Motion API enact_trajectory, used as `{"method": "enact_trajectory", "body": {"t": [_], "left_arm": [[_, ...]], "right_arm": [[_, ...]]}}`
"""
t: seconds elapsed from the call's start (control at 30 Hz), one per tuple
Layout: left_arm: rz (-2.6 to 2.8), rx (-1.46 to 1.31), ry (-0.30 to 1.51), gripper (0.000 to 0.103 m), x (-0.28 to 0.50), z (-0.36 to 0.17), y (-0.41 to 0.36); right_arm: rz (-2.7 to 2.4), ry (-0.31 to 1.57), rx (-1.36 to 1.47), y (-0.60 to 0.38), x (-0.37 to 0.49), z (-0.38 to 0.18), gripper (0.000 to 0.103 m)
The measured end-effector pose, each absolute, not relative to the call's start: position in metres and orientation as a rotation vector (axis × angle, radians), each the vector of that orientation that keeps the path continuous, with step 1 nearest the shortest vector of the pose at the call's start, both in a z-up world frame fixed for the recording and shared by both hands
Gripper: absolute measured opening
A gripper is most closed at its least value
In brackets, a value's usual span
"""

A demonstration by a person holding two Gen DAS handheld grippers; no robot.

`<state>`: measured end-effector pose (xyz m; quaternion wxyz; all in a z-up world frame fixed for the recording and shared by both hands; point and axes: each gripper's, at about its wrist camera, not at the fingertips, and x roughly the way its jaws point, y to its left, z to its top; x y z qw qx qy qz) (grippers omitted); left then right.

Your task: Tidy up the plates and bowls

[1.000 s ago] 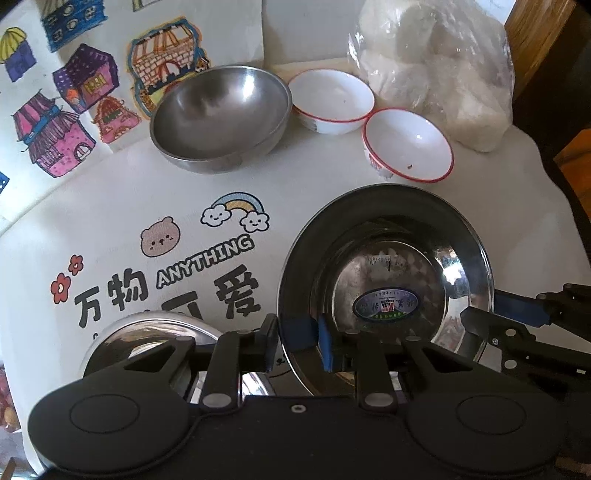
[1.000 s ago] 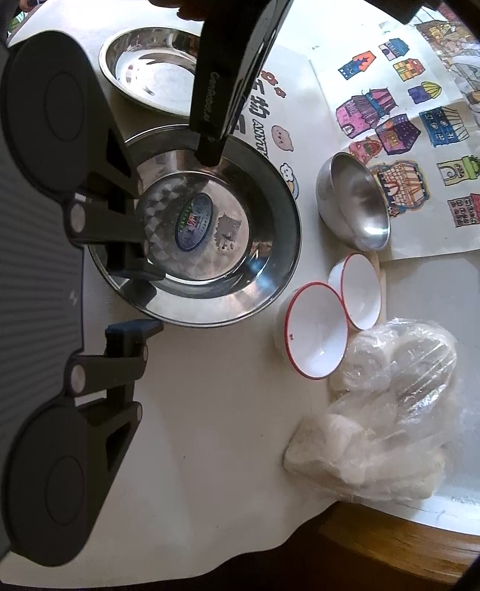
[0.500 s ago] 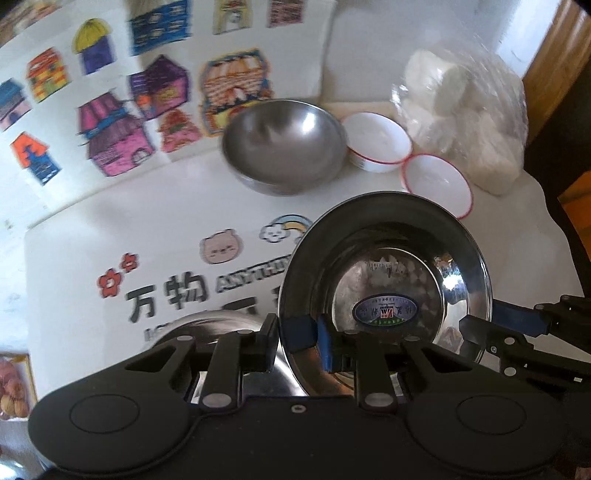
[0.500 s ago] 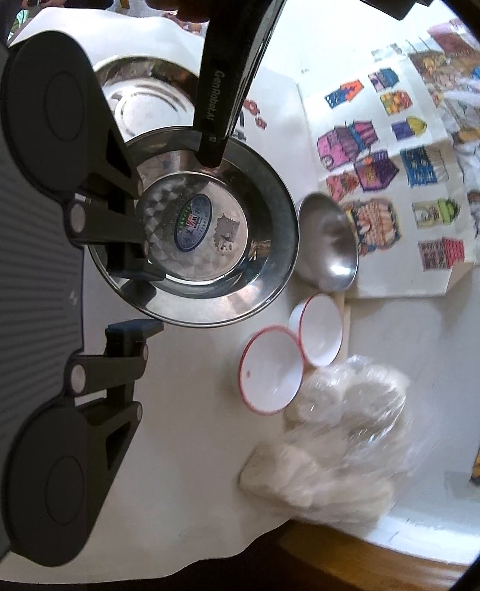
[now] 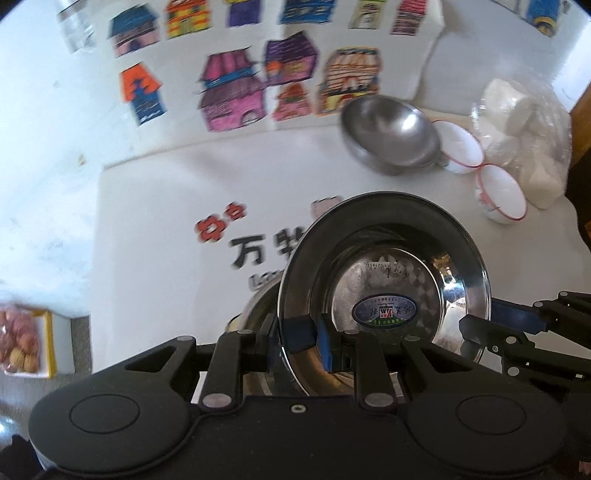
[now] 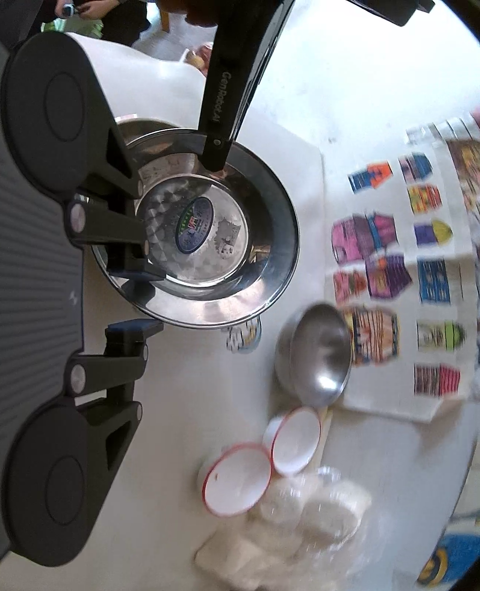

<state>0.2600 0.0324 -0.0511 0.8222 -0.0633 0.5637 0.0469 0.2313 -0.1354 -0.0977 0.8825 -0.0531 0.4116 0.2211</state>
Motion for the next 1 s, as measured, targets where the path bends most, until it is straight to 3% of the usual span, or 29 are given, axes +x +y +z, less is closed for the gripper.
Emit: {"method": "enact_trajectory", "body": {"t": [1.0], "left_arm": [[0.081,-0.108,1.297,0.025,0.245,-0.08,0.062]], "right_arm": [[0.47,0.976,-0.128,-0.088,0.231,-0.117,0.025]]}}
